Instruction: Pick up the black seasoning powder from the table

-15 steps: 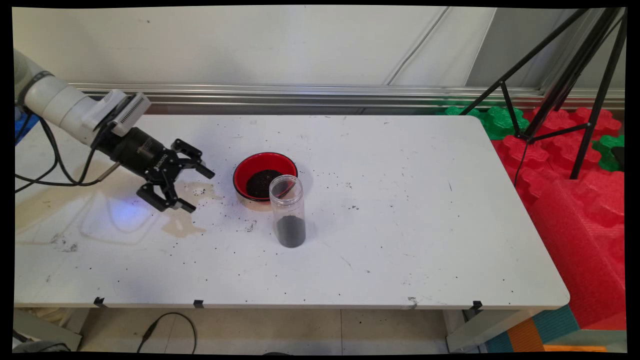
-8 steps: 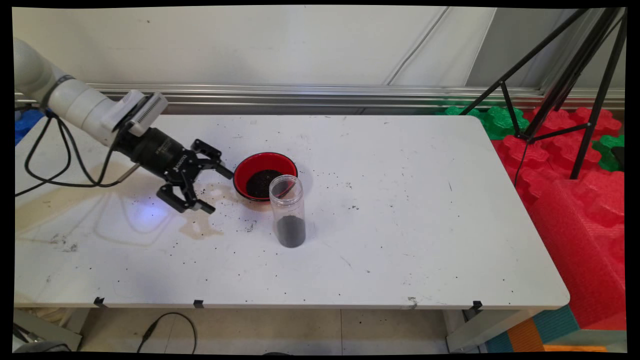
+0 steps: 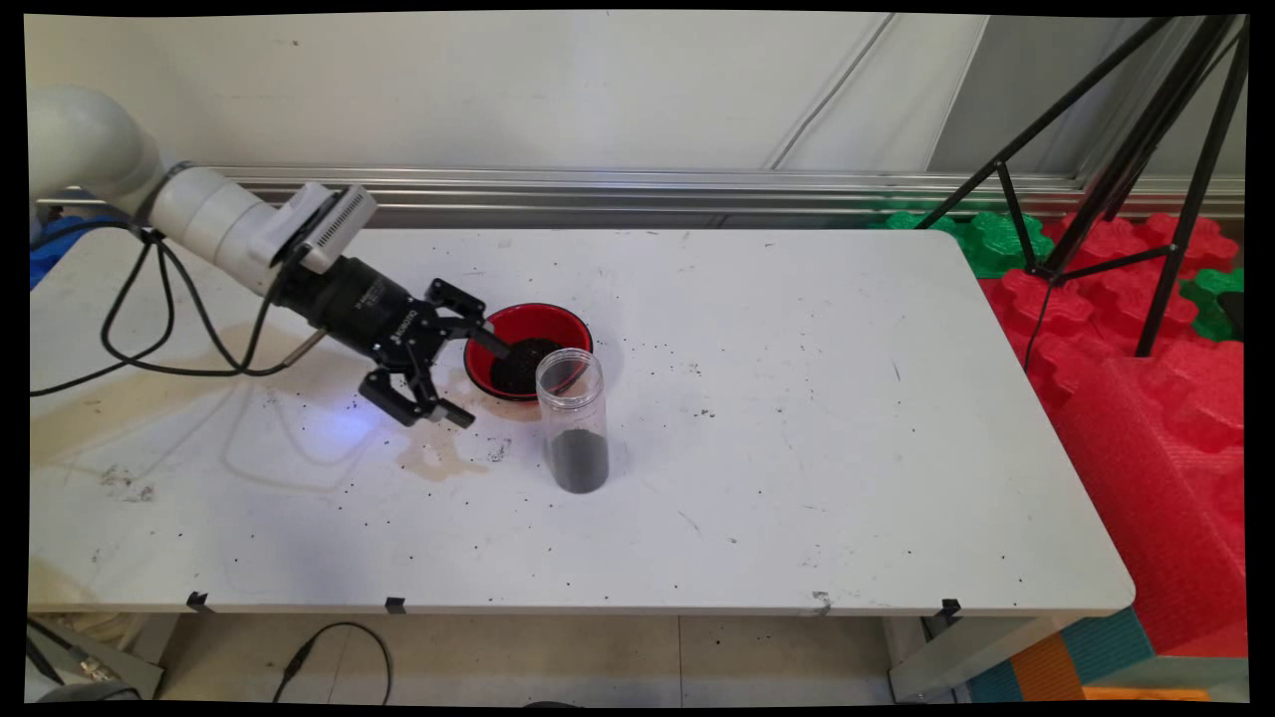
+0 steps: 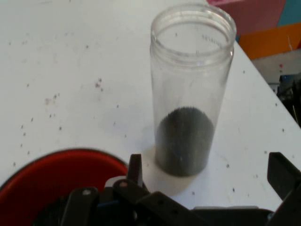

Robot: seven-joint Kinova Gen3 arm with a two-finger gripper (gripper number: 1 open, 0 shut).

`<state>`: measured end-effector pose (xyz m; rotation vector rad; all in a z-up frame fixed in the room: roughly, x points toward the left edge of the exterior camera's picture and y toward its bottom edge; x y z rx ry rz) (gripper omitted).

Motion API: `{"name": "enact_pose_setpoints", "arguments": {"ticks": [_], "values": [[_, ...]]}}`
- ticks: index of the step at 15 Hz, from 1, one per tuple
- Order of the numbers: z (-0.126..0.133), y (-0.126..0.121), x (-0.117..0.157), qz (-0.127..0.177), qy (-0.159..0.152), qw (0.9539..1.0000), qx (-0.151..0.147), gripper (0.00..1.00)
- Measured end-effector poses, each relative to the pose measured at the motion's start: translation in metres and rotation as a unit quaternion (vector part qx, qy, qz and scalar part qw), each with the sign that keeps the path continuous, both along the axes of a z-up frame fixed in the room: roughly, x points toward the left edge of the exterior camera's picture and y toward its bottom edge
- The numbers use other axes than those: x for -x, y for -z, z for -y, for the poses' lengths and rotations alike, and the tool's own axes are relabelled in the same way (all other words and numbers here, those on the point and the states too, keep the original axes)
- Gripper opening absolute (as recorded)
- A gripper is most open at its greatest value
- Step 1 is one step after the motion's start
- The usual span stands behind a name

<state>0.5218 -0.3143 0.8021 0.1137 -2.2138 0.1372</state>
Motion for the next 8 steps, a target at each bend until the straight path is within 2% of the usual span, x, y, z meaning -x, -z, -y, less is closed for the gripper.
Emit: {"name": "enact_pose_setpoints", "arguments": {"ticks": [8], "values": [[0.012,0.014,0.030,-0.031,0.020,0.9993,0.010,1.00]]}}
